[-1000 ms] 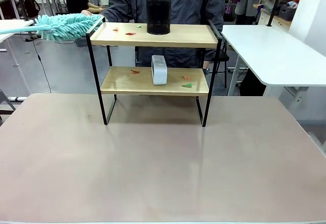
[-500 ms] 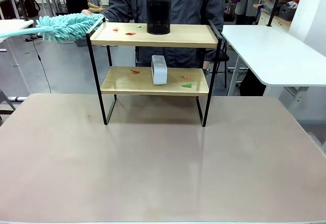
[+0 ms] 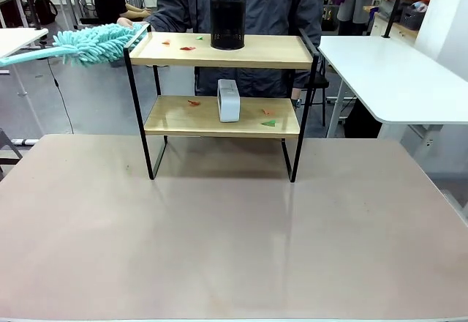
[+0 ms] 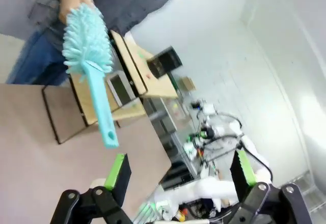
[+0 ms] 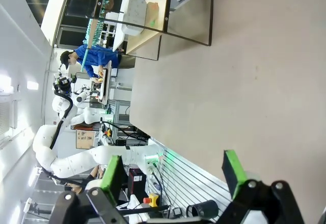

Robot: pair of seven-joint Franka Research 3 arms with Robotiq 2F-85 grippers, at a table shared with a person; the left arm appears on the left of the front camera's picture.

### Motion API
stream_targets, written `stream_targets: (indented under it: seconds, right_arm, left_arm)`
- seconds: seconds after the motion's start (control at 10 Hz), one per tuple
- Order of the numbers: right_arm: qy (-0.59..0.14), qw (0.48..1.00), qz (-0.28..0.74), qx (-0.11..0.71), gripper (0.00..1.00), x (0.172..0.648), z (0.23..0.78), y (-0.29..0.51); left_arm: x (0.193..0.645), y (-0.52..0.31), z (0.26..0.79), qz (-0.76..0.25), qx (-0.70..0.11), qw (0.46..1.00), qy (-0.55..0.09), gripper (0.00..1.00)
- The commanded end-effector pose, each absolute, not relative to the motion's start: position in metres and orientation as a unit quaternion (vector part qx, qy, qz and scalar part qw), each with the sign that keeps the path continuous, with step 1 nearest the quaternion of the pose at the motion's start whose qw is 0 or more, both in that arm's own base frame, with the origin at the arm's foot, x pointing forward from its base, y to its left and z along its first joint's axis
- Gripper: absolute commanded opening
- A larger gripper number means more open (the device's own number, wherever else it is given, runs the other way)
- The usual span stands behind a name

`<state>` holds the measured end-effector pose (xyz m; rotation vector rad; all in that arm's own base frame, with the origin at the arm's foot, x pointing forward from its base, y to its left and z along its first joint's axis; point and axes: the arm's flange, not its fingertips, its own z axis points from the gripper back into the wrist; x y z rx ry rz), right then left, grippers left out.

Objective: Clean the shelf.
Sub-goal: Pick up the Duster from the human.

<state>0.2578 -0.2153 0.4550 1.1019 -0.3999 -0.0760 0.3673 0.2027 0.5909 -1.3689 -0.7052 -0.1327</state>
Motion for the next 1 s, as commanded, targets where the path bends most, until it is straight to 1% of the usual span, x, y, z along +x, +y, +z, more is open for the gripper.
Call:
stream_targets:
  seconds: [0.0, 0.3, 0.4, 0.5, 0.6, 0.7, 0.8, 0.9]
  right_arm:
    - [-0.202, 0.826, -0.026, 0.525, 1.00, 0.260, 0.456, -0.215]
    - [-0.202, 0.826, -0.026, 0.525, 1.00, 0.260, 0.456, -0.215]
    - [-0.202, 0.826, -0.026, 0.525, 1.00, 0.260, 0.456, -0.215]
    - [-0.202, 0.826, -0.026, 0.525, 1.00, 0.260, 0.456, -0.215]
    - [-0.202, 0.826, -0.026, 0.525, 1.00, 0.260, 0.456, -0.215]
    - [-0.202, 0.826, -0.026, 0.525, 1.00, 0.260, 0.456, -0.215]
    - [-0.202, 0.826, -0.026, 0.525, 1.00, 0.260, 0.456, -0.215]
    - [-0.202, 0.826, -0.026, 0.525, 1.00, 0.260, 0.456, -0.215]
  left_arm:
    - [0.396, 0.198, 0.584, -0.114, -0.598, 0.739, -0.289, 1.00]
    - [0.425, 0.176, 0.571, -0.118, -0.590, 0.759, -0.250, 1.00]
    - [0.434, 0.168, 0.566, -0.118, -0.598, 0.762, -0.220, 1.00]
    - [0.446, 0.159, 0.558, -0.090, -0.585, 0.783, -0.191, 1.00]
    - [0.457, 0.151, 0.550, -0.054, -0.591, 0.791, -0.148, 1.00]
    - [0.468, 0.146, 0.544, -0.028, -0.590, 0.798, -0.120, 1.00]
    - [0.480, 0.140, 0.543, 0.002, -0.601, 0.795, -0.083, 1.00]
    - [0.490, 0.135, 0.546, 0.026, -0.616, 0.784, -0.064, 1.00]
